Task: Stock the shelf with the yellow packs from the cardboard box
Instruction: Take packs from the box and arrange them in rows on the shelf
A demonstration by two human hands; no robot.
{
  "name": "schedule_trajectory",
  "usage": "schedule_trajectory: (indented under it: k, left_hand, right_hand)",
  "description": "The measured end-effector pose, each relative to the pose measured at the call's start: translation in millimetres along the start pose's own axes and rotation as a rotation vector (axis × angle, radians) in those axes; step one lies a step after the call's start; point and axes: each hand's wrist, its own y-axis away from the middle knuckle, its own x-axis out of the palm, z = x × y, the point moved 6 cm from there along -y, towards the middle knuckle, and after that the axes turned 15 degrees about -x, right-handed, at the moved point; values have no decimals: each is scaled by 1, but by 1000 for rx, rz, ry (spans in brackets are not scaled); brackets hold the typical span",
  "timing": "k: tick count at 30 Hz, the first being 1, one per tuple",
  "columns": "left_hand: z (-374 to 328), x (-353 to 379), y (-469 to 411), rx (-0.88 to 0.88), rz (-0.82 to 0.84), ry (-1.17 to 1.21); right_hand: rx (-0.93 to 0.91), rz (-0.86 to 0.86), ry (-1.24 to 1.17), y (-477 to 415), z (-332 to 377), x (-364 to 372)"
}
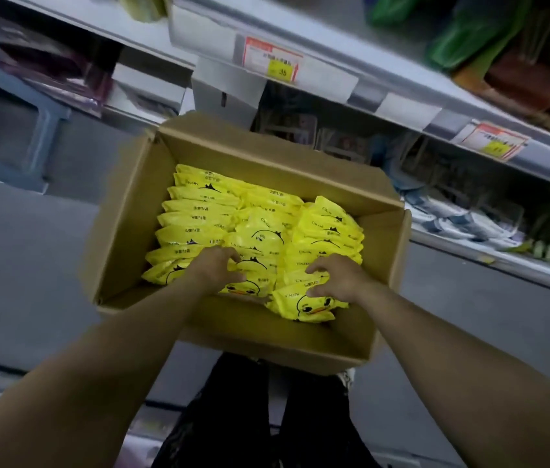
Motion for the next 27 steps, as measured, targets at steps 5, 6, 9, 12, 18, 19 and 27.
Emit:
schedule_trajectory:
  k: [5,6,9,12,18,19,27]
  left_hand:
    - [3,19,-21,14,-2,-136]
    - [2,24,-23,24,2,-171]
    - [1,35,-26,19,-26,-322]
    - [-1,45,-24,4,-50,-463]
    - [-11,50,-26,25,-107,-693]
    - [-11,52,-27,31,-109,-739]
    - [-7,19,-8,-83,-45,-579]
  right_hand:
    - [-19,-27,170,-7,-8,4]
    - [-26,-20,227,-9,-7,6]
    - [-45,-33,353,-10,-3,10]
    - [-76,-59,416,-7,-3,13]
    - [-73,-35,531,-12,-5,20]
    - [-53,-11,523,-13,-5,20]
    - [-2,-133,-150,9,-10,0]
